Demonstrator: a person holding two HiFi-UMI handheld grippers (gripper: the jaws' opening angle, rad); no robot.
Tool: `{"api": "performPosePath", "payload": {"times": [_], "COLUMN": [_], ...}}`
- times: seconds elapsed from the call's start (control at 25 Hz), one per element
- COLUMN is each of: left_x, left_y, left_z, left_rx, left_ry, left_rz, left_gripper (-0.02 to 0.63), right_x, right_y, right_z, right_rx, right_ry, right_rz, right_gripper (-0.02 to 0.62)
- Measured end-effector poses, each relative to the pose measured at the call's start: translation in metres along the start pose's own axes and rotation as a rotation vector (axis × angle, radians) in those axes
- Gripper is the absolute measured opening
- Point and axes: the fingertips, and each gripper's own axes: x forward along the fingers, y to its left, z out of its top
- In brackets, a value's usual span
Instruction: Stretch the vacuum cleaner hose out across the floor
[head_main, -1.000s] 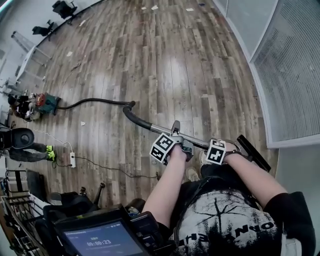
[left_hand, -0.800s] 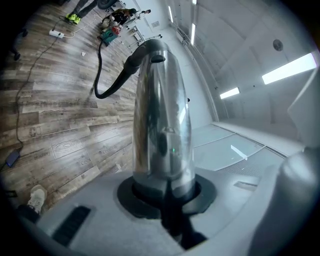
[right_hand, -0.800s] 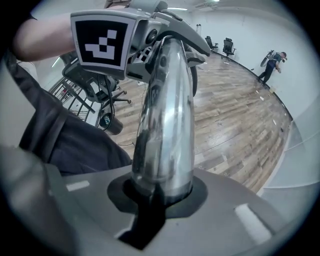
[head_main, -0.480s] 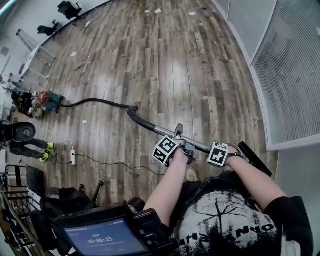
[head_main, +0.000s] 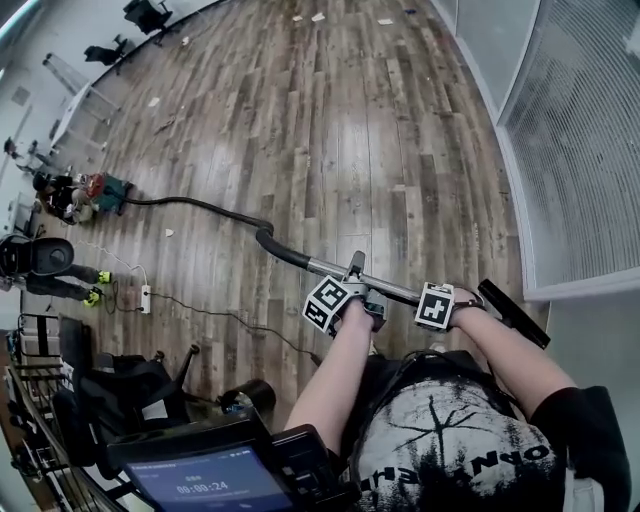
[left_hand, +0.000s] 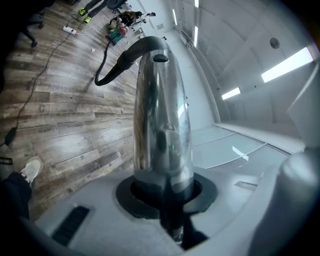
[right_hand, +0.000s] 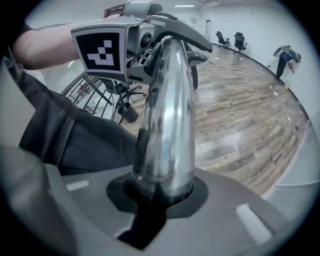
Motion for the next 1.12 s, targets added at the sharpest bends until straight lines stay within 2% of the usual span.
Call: {"api": "performPosePath", "payload": {"times": [0.12, 0.32, 0.44, 0.64, 0.92, 1.04, 1.12], "left_x": [0.0, -0.006, -0.011, -0.003, 0.034, 0.052, 0.056], "left_y": [-0.001, -0.003, -0.001, 0.032, 0.049, 0.054, 0.061], "left_z": [-0.011, -0.017, -0.024, -0.047, -0.069, -0.092, -0.108], "left_rx": [-0.022, -0.072, -0.087, -0.093, -0.07, -0.039, -0.052], "left_ry": [-0.004, -0.024, -0.012, 0.043, 0.162, 0.302, 0.383], "left_rz": [0.016, 0.029, 0.04, 0.047, 0.013, -0.011, -0.014], "left_gripper": [0.064, 0.064, 0.064, 0.064, 0.072, 0.103, 0.127], "right_x": [-0.01, -0.028, -0.028, 0.001, 0.019, 0.024, 0.026], "right_y": [-0.007, -0.012, -0.009, -0.007, -0.025, -0.033, -0.038], "right_z": [-0.015, -0.018, -0.024, -0.046, -0.065, -0.08, -0.092], "right_rx": [-0.045, -0.089, -0.101, -0.081, 0.0, 0.055, 0.071], "right_ry": [0.035, 0.039, 0.058, 0.071, 0.085, 0.11, 0.139], "right_rz": [-0.066, -0.157, -0.173, -0.164, -0.181, -0.176, -0.174], "right_gripper": [0.097, 0.098, 0.092, 0.086, 0.083, 0.083, 0.083]}}
